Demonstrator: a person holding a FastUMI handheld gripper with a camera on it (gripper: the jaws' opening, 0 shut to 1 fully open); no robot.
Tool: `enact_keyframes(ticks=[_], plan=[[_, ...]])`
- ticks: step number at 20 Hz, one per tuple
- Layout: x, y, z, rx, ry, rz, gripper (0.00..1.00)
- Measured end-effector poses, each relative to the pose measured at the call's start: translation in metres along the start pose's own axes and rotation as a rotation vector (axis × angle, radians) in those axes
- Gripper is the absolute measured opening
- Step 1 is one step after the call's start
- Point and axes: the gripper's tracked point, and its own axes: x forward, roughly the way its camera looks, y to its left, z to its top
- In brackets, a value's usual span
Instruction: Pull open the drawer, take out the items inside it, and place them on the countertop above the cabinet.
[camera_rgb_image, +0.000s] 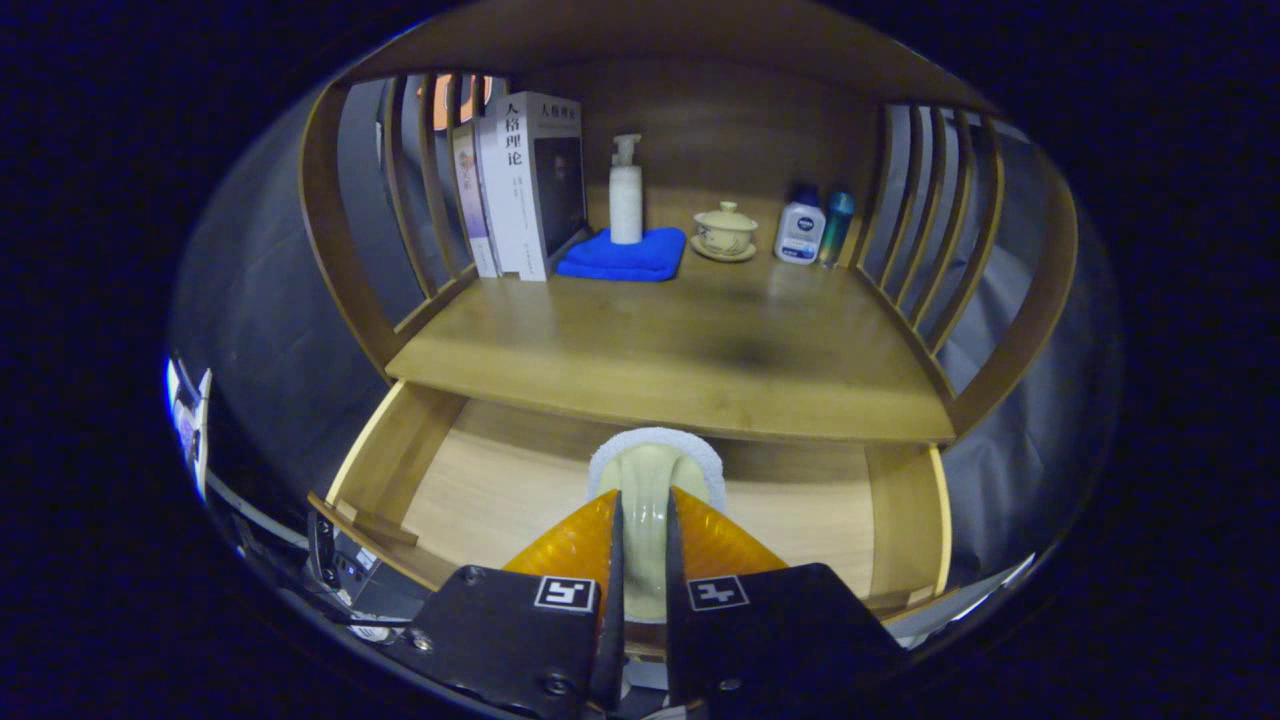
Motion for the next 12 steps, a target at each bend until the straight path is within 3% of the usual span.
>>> enact_keyframes(ticks=[7,12], plan=[[0.002,0.005,0.042,0.076,-0.060,0.049,0.20],[0.025,-0.005,0.082,0.087,-0.076,0.028,0.20]])
